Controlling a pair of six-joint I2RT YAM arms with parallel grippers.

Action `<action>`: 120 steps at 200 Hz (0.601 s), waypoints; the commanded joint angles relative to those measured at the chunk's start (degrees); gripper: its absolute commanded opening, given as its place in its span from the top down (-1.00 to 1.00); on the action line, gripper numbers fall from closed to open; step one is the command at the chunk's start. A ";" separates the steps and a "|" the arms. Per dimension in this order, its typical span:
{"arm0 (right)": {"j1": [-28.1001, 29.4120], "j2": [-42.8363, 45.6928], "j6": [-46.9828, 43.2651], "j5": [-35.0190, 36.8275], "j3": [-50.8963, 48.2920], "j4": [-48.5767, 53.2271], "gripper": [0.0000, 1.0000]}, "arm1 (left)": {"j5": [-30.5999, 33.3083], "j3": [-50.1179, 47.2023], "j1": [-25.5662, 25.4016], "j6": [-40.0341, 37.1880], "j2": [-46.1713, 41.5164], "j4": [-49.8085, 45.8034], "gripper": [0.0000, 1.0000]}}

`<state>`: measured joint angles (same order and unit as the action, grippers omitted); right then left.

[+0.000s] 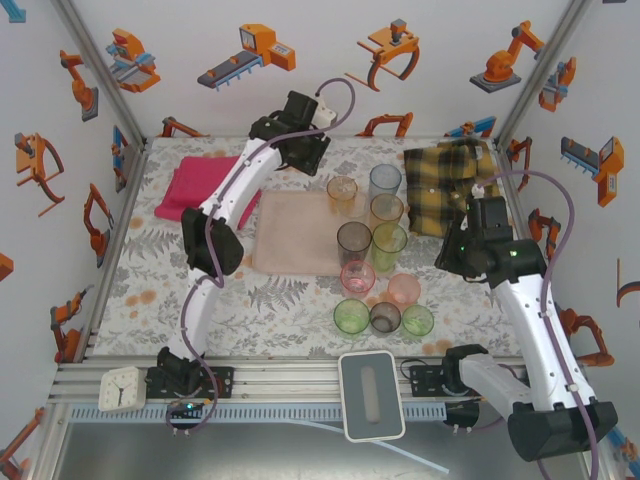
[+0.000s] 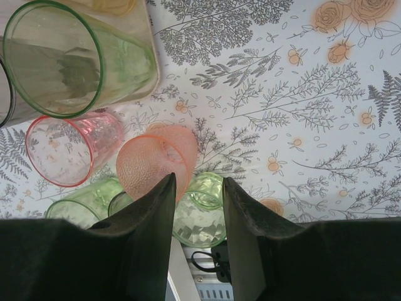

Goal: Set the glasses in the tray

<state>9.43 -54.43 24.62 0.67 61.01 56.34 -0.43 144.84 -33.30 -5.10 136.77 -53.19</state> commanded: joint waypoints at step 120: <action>-0.20 0.64 0.08 0.38 -2.56 -0.86 0.26 | -5.26 -1.29 -1.58 5.19 6.96 -1.93 0.26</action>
<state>9.43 -54.24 24.64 0.67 59.24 56.01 -3.97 143.76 -34.44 -1.41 142.54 -54.46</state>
